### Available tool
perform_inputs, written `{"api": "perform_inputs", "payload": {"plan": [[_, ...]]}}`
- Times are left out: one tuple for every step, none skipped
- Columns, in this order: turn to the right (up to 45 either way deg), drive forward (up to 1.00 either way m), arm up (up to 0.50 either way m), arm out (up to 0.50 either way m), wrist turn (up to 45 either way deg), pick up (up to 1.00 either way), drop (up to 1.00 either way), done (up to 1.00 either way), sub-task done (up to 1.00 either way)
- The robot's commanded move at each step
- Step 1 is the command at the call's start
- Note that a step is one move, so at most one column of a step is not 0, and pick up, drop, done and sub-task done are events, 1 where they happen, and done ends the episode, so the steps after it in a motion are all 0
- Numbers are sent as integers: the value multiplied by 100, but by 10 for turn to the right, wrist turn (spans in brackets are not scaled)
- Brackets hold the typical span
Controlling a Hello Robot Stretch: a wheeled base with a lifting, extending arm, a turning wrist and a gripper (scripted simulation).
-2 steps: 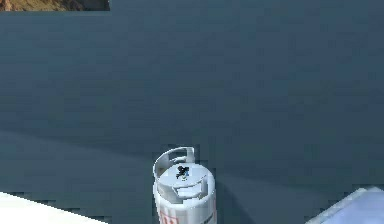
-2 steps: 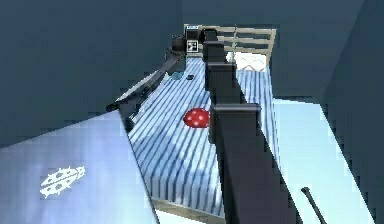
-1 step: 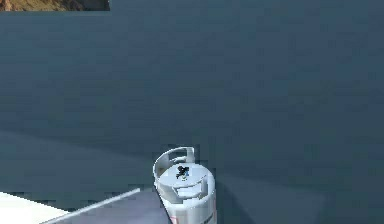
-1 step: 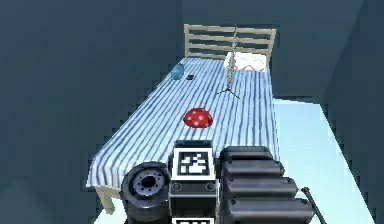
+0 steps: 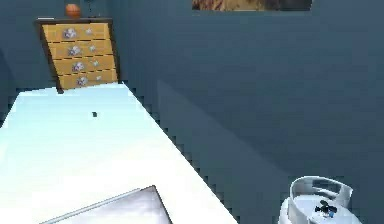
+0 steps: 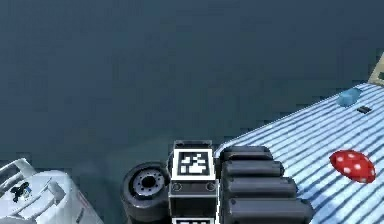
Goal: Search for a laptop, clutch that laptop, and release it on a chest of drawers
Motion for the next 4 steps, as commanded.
{"api": "perform_inputs", "payload": {"plan": [[-450,0,0,0,0,0,0,0,0],[-450,0,0,0,0,0,0,0,0],[-150,0,0,0,0,0,0,0,0],[0,100,0,0,0,0,0,0,0]]}}
